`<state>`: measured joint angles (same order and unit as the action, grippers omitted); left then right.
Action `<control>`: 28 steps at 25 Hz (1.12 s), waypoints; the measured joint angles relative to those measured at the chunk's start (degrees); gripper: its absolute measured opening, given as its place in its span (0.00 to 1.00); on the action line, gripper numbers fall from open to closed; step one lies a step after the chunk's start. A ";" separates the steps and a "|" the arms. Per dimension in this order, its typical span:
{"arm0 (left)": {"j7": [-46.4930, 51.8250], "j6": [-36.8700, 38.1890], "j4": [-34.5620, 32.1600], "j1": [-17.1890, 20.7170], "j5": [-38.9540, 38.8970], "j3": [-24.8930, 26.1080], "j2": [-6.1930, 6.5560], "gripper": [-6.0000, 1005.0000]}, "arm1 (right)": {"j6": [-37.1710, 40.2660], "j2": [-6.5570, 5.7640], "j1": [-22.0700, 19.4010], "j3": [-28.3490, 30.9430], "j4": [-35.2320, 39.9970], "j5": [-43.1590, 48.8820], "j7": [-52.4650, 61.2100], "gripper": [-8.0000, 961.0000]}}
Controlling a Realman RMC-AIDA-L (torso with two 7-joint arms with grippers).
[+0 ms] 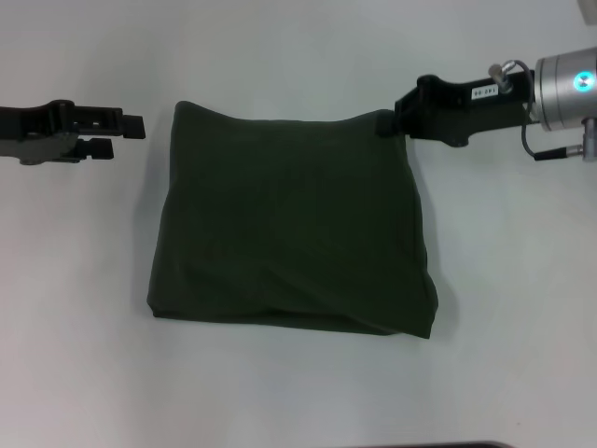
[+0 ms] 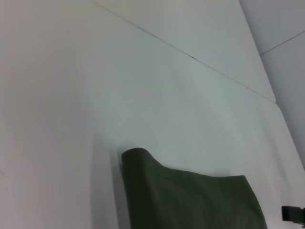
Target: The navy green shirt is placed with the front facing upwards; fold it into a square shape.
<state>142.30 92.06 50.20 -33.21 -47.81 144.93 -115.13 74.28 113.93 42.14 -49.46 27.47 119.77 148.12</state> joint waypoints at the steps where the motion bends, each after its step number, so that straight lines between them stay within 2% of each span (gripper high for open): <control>1: 0.00 0.03 -0.02 0.04 0.00 0.00 0.00 0.75 | -0.26 -0.01 0.01 -0.12 -0.25 0.35 0.00 0.01; 8: 0.14 0.05 -0.10 -0.04 0.00 0.00 -0.01 0.75 | -3.51 0.67 1.01 -0.57 -2.56 4.33 0.29 0.01; 21: 0.36 -0.01 0.03 -0.10 0.00 0.00 -0.36 0.75 | -11.01 1.93 1.88 -3.72 -3.98 4.60 0.60 0.01; 24: 0.57 0.01 0.20 -0.10 0.00 0.00 -0.35 0.75 | -10.58 1.92 2.13 -3.79 -3.85 4.55 0.64 0.01; 28: 0.66 0.11 0.29 -0.19 0.00 0.00 -0.35 0.75 | -4.98 0.87 1.80 -1.85 -1.36 3.95 1.27 0.01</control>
<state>142.96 92.18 50.49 -33.41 -47.81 144.93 -115.48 69.30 114.79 43.94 -51.30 26.11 123.72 149.39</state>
